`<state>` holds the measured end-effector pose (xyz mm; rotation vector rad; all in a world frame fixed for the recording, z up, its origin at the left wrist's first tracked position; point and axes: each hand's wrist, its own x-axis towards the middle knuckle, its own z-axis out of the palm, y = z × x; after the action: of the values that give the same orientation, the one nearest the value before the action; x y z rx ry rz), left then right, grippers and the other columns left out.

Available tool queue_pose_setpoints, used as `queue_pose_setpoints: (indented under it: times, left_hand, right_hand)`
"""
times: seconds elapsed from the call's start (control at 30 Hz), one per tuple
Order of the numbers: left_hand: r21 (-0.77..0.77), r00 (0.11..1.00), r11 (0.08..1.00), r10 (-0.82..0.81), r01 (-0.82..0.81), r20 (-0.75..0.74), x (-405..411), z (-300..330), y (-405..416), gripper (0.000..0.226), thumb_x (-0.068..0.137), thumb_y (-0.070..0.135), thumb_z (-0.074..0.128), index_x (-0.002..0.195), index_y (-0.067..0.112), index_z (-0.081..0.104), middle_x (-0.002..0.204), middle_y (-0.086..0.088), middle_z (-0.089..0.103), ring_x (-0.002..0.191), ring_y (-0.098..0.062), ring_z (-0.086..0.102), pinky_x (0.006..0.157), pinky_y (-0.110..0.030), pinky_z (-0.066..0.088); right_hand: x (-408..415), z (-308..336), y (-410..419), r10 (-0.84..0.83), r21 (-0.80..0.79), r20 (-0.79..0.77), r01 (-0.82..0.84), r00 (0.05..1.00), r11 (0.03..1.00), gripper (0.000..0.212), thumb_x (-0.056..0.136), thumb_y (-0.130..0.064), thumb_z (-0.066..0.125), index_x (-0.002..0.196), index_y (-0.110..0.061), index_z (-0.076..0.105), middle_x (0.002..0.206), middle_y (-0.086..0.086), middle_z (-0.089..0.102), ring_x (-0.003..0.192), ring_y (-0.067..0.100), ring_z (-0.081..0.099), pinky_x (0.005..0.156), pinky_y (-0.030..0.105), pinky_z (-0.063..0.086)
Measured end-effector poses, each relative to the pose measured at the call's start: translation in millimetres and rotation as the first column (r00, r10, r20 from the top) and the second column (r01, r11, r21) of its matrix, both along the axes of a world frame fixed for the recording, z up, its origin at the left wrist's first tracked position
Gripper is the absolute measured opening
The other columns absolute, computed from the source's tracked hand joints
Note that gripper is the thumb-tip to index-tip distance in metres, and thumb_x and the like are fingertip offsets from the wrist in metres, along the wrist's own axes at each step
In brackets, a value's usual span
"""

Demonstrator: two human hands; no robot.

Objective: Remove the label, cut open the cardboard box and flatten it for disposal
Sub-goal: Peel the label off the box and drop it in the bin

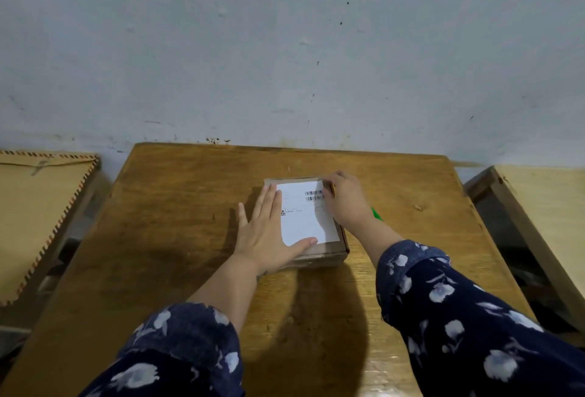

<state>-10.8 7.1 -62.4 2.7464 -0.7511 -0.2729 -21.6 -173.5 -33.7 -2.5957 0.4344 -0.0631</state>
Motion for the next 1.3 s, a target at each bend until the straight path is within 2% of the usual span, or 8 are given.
queue_pose_setpoints:
  times: [0.27,0.47,0.63,0.83,0.97,1.17,1.23,1.3]
  left_hand:
    - [-0.026,1.000,1.000,0.005,-0.005,0.009,-1,-2,0,0.119,0.068,0.087,0.035,0.151,0.014,-0.007,0.159,0.003,-0.019,0.143,-0.010,-0.025,0.114,-0.058,-0.010]
    - [-0.041,1.000,0.999,0.011,-0.010,0.009,0,-3,-1,0.121,0.065,0.089,0.033,0.151,0.014,-0.006,0.159,0.004,-0.018,0.143,-0.009,-0.024,0.114,-0.059,-0.008]
    - [-0.032,1.000,0.999,0.021,-0.021,-0.001,0,-1,-1,0.123,0.063,0.091,0.033,0.151,0.015,-0.006,0.159,0.005,-0.017,0.143,-0.008,-0.023,0.114,-0.059,-0.010]
    - [-0.014,1.000,1.000,0.021,-0.021,0.002,-1,2,-1,0.124,0.062,0.091,0.032,0.151,0.014,-0.006,0.159,0.005,-0.016,0.143,-0.008,-0.022,0.114,-0.059,-0.009]
    - [-0.005,1.000,1.000,0.024,-0.024,-0.001,-1,4,-1,0.125,0.062,0.092,0.033,0.152,0.015,-0.006,0.160,0.005,-0.016,0.143,-0.008,-0.022,0.114,-0.058,-0.009]
    - [-0.032,1.000,0.999,0.025,-0.025,-0.005,-1,4,0,0.125,0.061,0.092,0.035,0.151,0.016,-0.007,0.160,0.006,-0.014,0.144,-0.007,-0.020,0.114,-0.058,-0.009]
    - [-0.052,1.000,0.998,0.026,-0.026,-0.004,-1,3,1,0.124,0.061,0.090,0.037,0.151,0.017,-0.006,0.160,0.007,-0.013,0.144,-0.007,-0.019,0.115,-0.058,-0.008]
    - [-0.065,1.000,0.998,0.025,-0.025,-0.002,-1,3,1,0.123,0.062,0.090,0.038,0.151,0.017,-0.005,0.160,0.006,-0.013,0.144,-0.007,-0.018,0.115,-0.058,-0.008]
  right_hand:
    - [19,-1,3,-0.116,-0.008,0.032,0.116,0.993,0.993,0.023,0.093,-0.016,0.055,0.108,-0.005,0.067,0.114,0.010,0.058,0.100,0.026,0.057,0.085,0.034,0.049]
    - [25,5,0,-0.149,0.006,0.013,0.149,0.989,0.989,0.017,0.090,-0.017,0.058,0.094,-0.007,0.071,0.106,0.011,0.062,0.099,0.030,0.058,0.083,0.042,0.049]
    - [20,3,7,-0.049,-0.210,0.000,0.048,0.999,0.977,0.022,0.096,-0.020,0.045,0.106,-0.011,0.063,0.116,0.008,0.058,0.113,0.027,0.044,0.088,0.038,0.035]
    - [9,8,19,-0.083,-0.077,0.058,0.088,0.995,0.993,0.015,0.096,-0.016,0.043,0.100,-0.012,0.057,0.104,0.006,0.063,0.101,0.027,0.051,0.083,0.035,0.027]
    - [8,19,20,-0.151,0.121,0.088,0.140,0.985,0.983,0.005,0.093,-0.015,0.048,0.091,-0.016,0.053,0.093,0.005,0.065,0.091,0.027,0.059,0.087,0.037,0.039]
    - [11,32,21,-0.267,0.330,0.099,0.221,0.959,0.918,0.014,0.089,-0.007,0.050,0.096,-0.015,0.059,0.072,-0.003,0.056,0.073,0.020,0.055,0.064,0.028,0.042]
    - [11,34,17,-0.257,0.333,0.066,0.222,0.964,0.916,0.021,0.089,-0.007,0.047,0.089,-0.024,0.059,0.064,-0.008,0.053,0.069,0.019,0.052,0.058,0.026,0.039]
    - [10,30,13,-0.151,0.206,0.012,0.145,0.988,0.968,0.027,0.093,-0.015,0.044,0.088,-0.032,0.064,0.073,-0.010,0.059,0.088,0.020,0.049,0.073,0.031,0.038]
